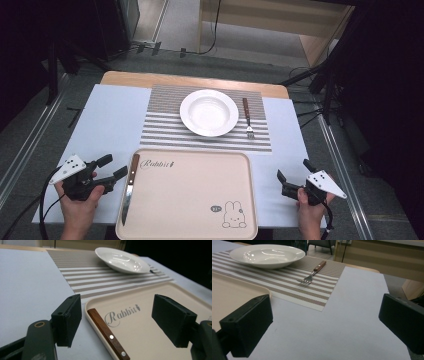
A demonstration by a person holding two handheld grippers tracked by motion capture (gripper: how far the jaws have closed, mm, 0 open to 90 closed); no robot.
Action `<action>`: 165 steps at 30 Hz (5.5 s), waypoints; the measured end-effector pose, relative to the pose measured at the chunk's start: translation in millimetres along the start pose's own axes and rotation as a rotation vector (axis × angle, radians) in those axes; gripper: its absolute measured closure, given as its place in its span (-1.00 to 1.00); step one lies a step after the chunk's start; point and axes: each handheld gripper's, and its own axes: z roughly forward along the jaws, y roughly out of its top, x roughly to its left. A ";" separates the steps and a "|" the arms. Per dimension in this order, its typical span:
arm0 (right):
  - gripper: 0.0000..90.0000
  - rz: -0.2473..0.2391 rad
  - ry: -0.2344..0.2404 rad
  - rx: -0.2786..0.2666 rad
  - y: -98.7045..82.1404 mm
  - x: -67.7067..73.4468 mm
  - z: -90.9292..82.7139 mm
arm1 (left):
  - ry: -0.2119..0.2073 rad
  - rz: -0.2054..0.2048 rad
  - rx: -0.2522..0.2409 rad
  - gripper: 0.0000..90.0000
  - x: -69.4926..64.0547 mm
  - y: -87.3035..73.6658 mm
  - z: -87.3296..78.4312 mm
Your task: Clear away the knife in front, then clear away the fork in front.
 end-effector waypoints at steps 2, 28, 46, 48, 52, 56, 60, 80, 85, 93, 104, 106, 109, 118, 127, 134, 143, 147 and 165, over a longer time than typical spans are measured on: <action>-1.00 -0.003 -0.001 0.002 0.0 0.5 0.1 | 0.006 -0.002 -0.003 -0.47 0.7 0.3 1.1; -1.00 0.005 0.047 0.085 36.8 12.5 21.4 | 0.043 0.006 0.015 -0.70 19.1 -1.0 -4.9; -1.00 -0.014 0.088 0.161 79.3 28.0 88.6 | 0.058 0.003 0.022 -0.79 20.4 -4.0 -1.8; -1.00 -0.009 0.089 0.173 82.6 26.6 94.8 | 0.057 0.005 0.027 -0.79 20.2 -4.5 -1.0; -1.00 0.003 0.095 0.186 88.9 21.2 107.5 | 0.056 0.010 0.032 -0.79 20.5 -4.9 -0.3; -1.00 0.018 0.086 0.204 94.4 15.5 120.0 | 0.063 0.010 0.030 -0.79 21.4 -5.0 -0.8; -1.00 0.021 0.079 0.229 97.5 13.1 132.7 | 0.058 0.005 0.021 -0.79 21.6 -4.6 -1.6; -1.00 0.019 0.070 0.334 108.9 10.1 193.8 | 0.054 0.011 0.004 -1.00 23.3 -3.8 -6.0; -1.00 0.014 0.057 0.363 112.3 9.5 204.8 | 0.058 0.024 0.003 -1.00 21.6 -3.6 -7.2; -1.00 0.042 0.057 0.396 115.1 5.1 219.6 | 0.055 0.023 0.003 -1.00 22.5 -3.8 -7.3; -1.00 0.086 0.074 0.494 113.2 1.6 238.1 | 0.055 0.023 0.002 -1.00 22.4 -4.1 -7.4; -1.00 0.094 0.078 0.514 113.4 1.5 241.1 | 0.056 0.023 0.004 -1.00 22.6 -4.1 -7.3; -0.12 0.122 -0.006 0.480 114.7 0.7 239.8 | 0.057 0.020 0.004 -1.00 22.7 -4.2 -7.5; 0.02 0.195 0.018 0.489 116.9 -3.6 246.8 | 0.059 0.014 0.000 -1.00 23.6 -4.3 -8.3; 0.32 0.199 0.038 0.551 112.3 -0.4 257.4 | 0.055 0.018 -0.001 -1.00 22.8 -4.3 -7.6; 0.50 0.159 -0.008 0.573 111.4 8.2 262.5 | 0.054 0.022 0.003 -1.00 22.6 -4.5 -6.9; 0.61 0.174 -0.047 0.596 109.2 11.8 270.4 | 0.054 0.023 0.009 -1.00 22.1 -4.5 -5.6; 0.61 0.144 -0.071 0.613 107.9 17.0 274.1 | 0.053 0.023 0.013 -1.00 22.1 -4.7 -4.7; 0.71 0.237 -0.064 0.571 106.4 13.0 263.9 | 0.043 0.028 0.005 -1.00 19.3 -1.5 -1.1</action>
